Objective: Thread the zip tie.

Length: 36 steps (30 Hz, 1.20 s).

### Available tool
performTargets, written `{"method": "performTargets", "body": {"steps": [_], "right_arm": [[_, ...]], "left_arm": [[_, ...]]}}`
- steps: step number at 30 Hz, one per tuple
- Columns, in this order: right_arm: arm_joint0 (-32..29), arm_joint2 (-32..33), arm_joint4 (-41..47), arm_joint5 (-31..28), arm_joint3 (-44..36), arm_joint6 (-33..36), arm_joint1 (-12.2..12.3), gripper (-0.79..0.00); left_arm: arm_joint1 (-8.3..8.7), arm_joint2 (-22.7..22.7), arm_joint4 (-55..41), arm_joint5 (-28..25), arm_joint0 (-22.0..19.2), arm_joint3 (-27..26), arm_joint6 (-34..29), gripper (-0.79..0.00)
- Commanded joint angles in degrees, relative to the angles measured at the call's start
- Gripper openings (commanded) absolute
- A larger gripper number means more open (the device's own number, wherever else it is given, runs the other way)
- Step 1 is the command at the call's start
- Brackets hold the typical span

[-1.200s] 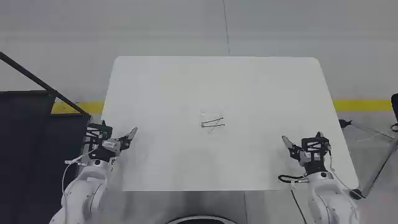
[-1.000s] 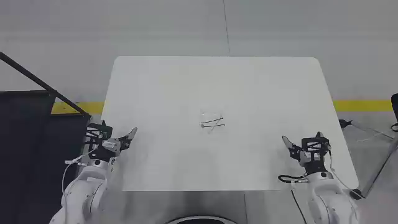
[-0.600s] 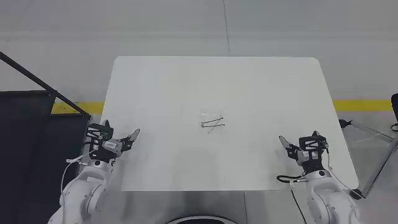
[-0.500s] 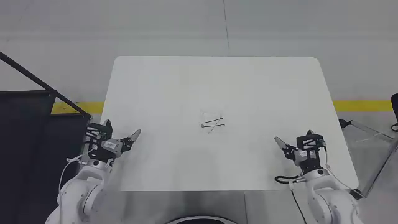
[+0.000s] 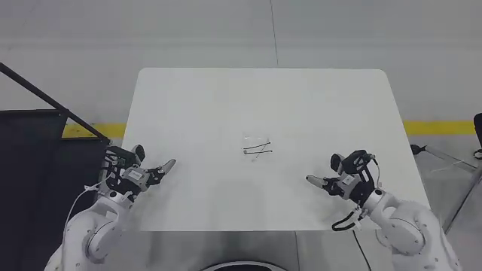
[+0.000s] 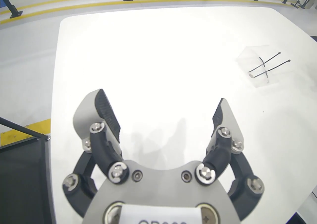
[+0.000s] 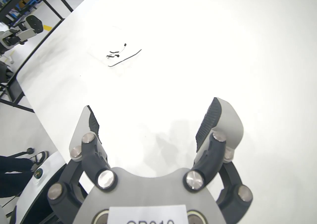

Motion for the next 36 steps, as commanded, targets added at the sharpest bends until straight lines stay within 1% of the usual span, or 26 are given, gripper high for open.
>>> {"method": "performTargets", "body": {"steps": [1, 10, 13, 16, 20, 23, 26, 27, 36], "right_arm": [[0.3, -0.1, 0.6, 0.1, 0.3, 0.5, 0.0, 0.0], [0.3, -0.1, 0.6, 0.1, 0.3, 0.5, 0.0, 0.0], [1.1, -1.5, 2.3, -1.1, 0.5, 1.3, 0.0, 0.0], [4.2, -4.1, 8.5, -2.1, 2.3, 4.9, 0.0, 0.0], [9.8, -7.2, 18.0, -3.2, 5.7, 13.1, 0.1, 0.0], [13.6, -9.2, 25.7, -2.9, 9.2, 19.0, 0.3, 0.0], [17.7, -11.3, 34.8, -2.8, 13.8, 25.2, 0.4, 0.0], [19.1, -11.8, 36.4, -2.7, 15.1, 27.3, 0.4, 0.0], [19.0, -11.8, 36.4, -2.3, 15.1, 27.0, 0.4, 0.0]], "left_arm": [[0.01, 0.0, 0.0, 0.0, 0.0, 0.0, 0.0, 0.0], [0.01, 0.0, 0.0, 0.0, 0.0, 0.0, 0.0, 0.0], [-0.08, 0.6, 0.3, 0.7, -0.4, 0.3, 0.0, 0.0], [-0.14, 0.9, -0.6, 0.3, -0.4, 0.1, 0.5, 0.0], [-0.06, 0.0, -3.2, -1.6, -0.1, -0.2, 0.0, 0.0], [0.03, -0.5, -5.5, -3.5, 0.1, 0.0, -0.7, 0.0], [0.1, -0.7, -9.9, -5.6, -0.2, 0.6, -3.8, 0.0], [0.18, -1.0, -10.6, -5.7, -0.5, 0.7, -5.1, 0.0], [0.18, -1.0, -10.6, -5.7, -0.5, 0.7, -5.1, 0.0]]}}
